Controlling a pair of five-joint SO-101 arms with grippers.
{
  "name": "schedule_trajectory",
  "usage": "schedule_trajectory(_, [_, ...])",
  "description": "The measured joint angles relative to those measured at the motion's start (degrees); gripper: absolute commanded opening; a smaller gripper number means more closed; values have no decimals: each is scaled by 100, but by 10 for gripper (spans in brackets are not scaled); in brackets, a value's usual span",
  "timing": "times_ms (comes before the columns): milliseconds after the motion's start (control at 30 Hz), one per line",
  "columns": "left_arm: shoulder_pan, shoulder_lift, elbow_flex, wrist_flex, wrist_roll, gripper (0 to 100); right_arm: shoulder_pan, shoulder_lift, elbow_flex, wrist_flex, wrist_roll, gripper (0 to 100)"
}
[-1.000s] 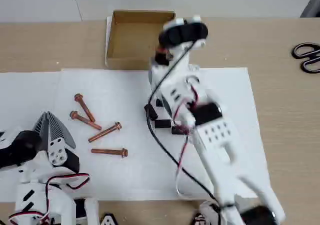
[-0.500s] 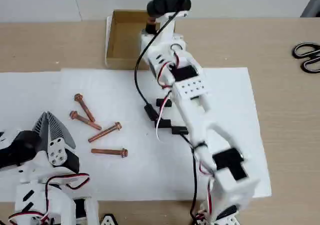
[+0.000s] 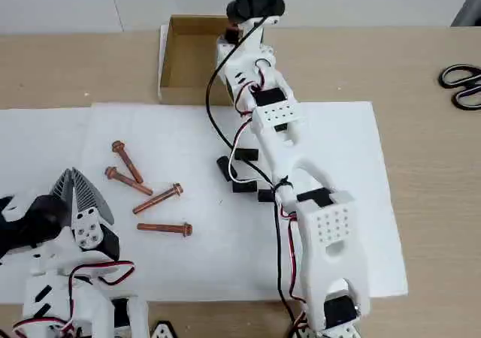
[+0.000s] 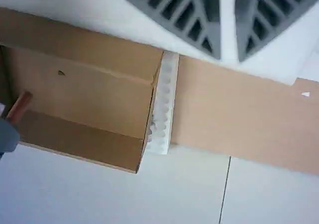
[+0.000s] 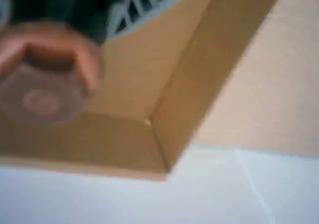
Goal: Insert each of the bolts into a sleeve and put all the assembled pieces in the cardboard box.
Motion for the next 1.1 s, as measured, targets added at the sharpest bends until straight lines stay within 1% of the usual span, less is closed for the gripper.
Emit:
schedule_trajectory(167, [0, 0, 0, 0, 0, 6, 18, 501, -220, 0, 0, 9])
schedule_trajectory(233, [0, 0, 0, 0, 0, 6, 0, 615, -220, 0, 105, 9])
schedule_trajectory(367, [0, 0, 0, 0, 0, 6, 0, 686, -220, 0, 378, 9])
schedule_trajectory(600, [0, 0, 0, 0, 0, 6, 0, 686, -220, 26, 448, 17])
schedule_trajectory(667, [0, 0, 0, 0, 0, 6, 0, 686, -220, 167, 457, 65])
schedule_trajectory(767, [0, 0, 0, 0, 0, 6, 0, 686, -220, 475, 457, 195])
schedule_trajectory(833, [0, 0, 0, 0, 0, 6, 0, 686, -334, 730, 545, 265])
schedule_trajectory(900, [0, 0, 0, 0, 0, 6, 0, 668, -598, 958, 633, 277])
schedule_trajectory(1100, [0, 0, 0, 0, 0, 6, 0, 677, -1099, 1275, 668, 239])
